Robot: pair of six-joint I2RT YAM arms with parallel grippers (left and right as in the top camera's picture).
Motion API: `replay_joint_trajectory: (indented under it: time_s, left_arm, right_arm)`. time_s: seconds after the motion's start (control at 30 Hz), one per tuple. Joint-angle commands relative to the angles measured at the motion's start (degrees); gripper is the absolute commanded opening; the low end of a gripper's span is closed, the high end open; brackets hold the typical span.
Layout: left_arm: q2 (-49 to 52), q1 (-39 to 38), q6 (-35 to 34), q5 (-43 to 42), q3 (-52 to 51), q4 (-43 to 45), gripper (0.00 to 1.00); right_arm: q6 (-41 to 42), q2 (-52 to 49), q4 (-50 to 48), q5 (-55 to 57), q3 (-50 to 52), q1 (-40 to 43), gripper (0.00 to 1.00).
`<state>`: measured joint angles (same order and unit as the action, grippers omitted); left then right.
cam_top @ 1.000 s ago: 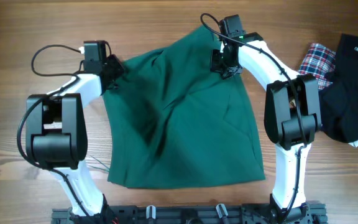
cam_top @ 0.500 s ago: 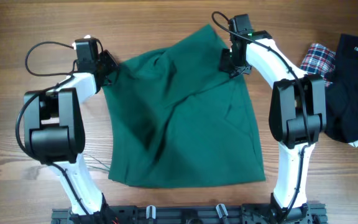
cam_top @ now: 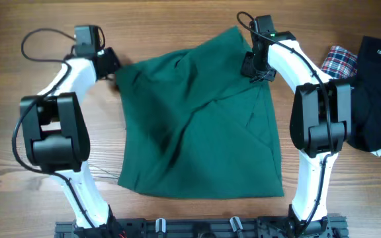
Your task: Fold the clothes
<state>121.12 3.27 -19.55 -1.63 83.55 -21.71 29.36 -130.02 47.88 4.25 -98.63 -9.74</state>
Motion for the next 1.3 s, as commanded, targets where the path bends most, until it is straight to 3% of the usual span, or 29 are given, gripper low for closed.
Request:
replay_joint_trajectory:
  time_s: [0.0,0.13,0.33,0.6,0.97,1.1,1.17,1.27]
  left_arm:
    - [-4.42,-2.43,0.66,-4.96,5.75,-7.89,0.1]
    - [-5.49,-8.07,0.63,-11.5,5.7,-13.27,0.1]
    - [1.51,-13.66,-3.85,-11.72,5.73,-9.01,0.06]
    - [9.46,-10.36,-3.63,-12.46,5.73,-8.87,0.05]
    - [9.94,-0.68,-3.13,-12.24,5.73,-1.75,0.05]
    - [9.94,-0.13,0.04,-11.63,5.73,1.66,0.12]
    - [9.94,-0.15,0.07,-11.61,5.73,2.03,0.15]
    - [9.77,-0.13,0.15,-11.61,5.75,1.77,0.22]
  right_arm:
    - [2.29,-2.27,1.86,3.5,2.01,1.14,0.05]
    - [2.29,-2.27,1.88,3.45,2.01,1.14,0.06]
    - [1.53,-2.27,2.38,2.82,2.01,1.14,0.06]
    - [0.59,-2.27,2.38,2.19,2.01,1.14,0.06]
    - [0.81,-2.27,2.84,3.87,2.01,1.14,0.04]
    - [0.81,-2.27,4.0,6.73,2.01,1.14,0.05]
    - [0.81,-2.27,3.8,6.71,2.01,1.14,0.09]
    - [0.46,-2.19,2.73,6.73,1.92,1.14,0.31]
